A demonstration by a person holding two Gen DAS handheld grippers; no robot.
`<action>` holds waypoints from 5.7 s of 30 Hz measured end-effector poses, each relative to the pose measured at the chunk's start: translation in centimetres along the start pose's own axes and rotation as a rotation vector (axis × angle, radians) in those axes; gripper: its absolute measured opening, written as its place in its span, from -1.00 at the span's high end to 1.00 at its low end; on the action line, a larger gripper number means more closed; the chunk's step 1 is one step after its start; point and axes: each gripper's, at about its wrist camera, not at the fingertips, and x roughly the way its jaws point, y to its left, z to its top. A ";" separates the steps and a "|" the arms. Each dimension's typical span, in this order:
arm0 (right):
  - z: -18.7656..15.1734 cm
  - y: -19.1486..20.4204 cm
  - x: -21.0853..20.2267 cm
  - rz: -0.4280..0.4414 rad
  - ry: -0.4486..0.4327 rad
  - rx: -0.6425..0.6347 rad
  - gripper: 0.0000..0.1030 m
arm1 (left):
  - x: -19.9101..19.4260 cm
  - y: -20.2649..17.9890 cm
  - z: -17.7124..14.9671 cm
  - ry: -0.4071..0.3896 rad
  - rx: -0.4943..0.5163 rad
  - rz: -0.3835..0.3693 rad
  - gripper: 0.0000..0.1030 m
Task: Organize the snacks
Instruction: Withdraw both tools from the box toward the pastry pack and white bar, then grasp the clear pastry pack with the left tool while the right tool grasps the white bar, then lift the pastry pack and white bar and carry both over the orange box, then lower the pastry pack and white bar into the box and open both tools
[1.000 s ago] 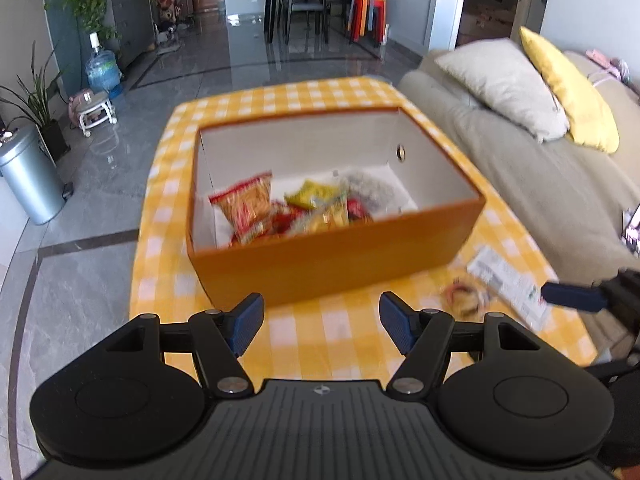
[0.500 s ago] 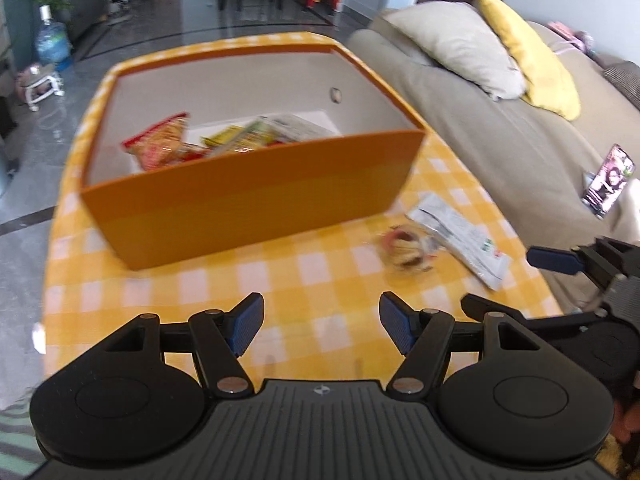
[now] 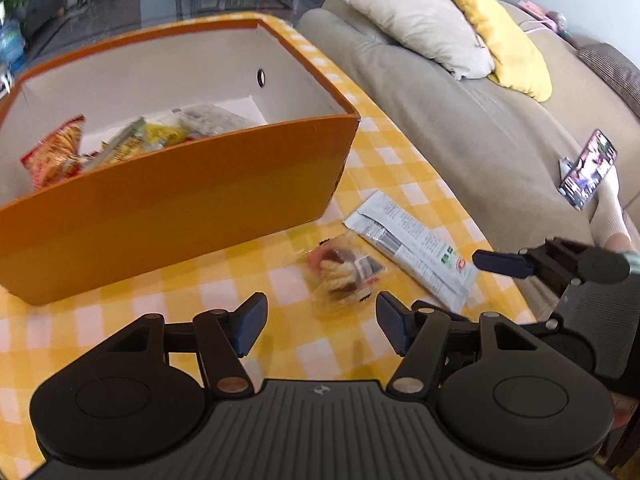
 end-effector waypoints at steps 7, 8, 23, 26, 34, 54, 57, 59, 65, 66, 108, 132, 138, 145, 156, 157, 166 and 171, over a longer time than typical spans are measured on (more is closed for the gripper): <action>0.5 -2.7 3.0 0.015 0.007 0.035 -0.28 | 3.0 -0.3 1.7 0.020 -0.142 -0.006 -0.43; 0.7 -3.0 3.4 0.015 0.007 0.037 -0.27 | 3.4 -0.4 1.9 0.024 -0.153 -0.001 -0.43; 1.5 -4.5 6.8 0.124 0.021 0.079 -0.34 | 7.5 -0.6 2.9 0.156 -0.221 0.065 -0.34; 1.6 -4.4 6.8 0.122 0.022 0.075 -0.30 | 7.4 -1.0 2.7 0.149 -0.196 0.079 -0.23; 1.6 -4.1 6.4 0.137 0.026 0.059 0.01 | 7.2 -0.6 2.8 0.162 -0.183 0.079 0.02; 0.9 -2.7 4.1 0.141 0.207 0.305 0.09 | 2.4 3.2 -1.4 0.190 -0.114 0.114 0.08; 0.6 -2.3 3.5 0.169 0.229 0.358 0.10 | 1.8 3.7 -2.0 0.187 -0.124 0.110 0.08; 0.5 -1.9 3.1 0.180 0.237 0.379 0.11 | 1.4 4.0 -2.3 0.180 -0.129 0.103 0.08; 0.4 -0.1 1.6 0.169 0.242 0.378 0.11 | 0.3 5.1 -3.1 0.164 -0.153 0.085 0.08; 0.5 0.1 1.3 0.163 0.239 0.378 0.11 | 0.0 5.3 -3.2 0.159 -0.156 0.081 0.08; 16.7 1.5 -6.7 0.308 -0.086 0.312 0.14 | -11.6 11.2 8.2 -0.218 -0.147 0.002 0.09; 24.0 3.3 10.5 0.304 0.225 0.158 0.13 | 1.0 14.0 13.7 0.121 0.043 0.076 0.08; 23.9 3.3 13.0 0.310 0.288 0.175 0.13 | 2.4 14.6 14.2 0.140 0.071 0.110 0.08; 23.9 3.7 15.0 0.290 0.343 0.194 0.12 | 3.9 14.6 14.6 0.144 0.129 0.227 0.08; 23.7 4.5 15.8 0.242 0.363 0.167 0.07 | 5.2 14.3 13.8 0.164 0.175 0.242 0.05; 23.7 4.5 15.8 0.241 0.362 0.166 0.07 | 5.2 14.3 13.8 0.165 0.174 0.242 0.04; 23.7 4.6 15.3 0.232 0.345 0.152 0.02 | 4.2 14.5 13.5 0.143 0.161 0.227 -0.13; 23.9 4.5 14.3 0.235 0.322 0.156 -0.10 | 2.2 14.5 13.5 0.100 0.146 0.220 -0.28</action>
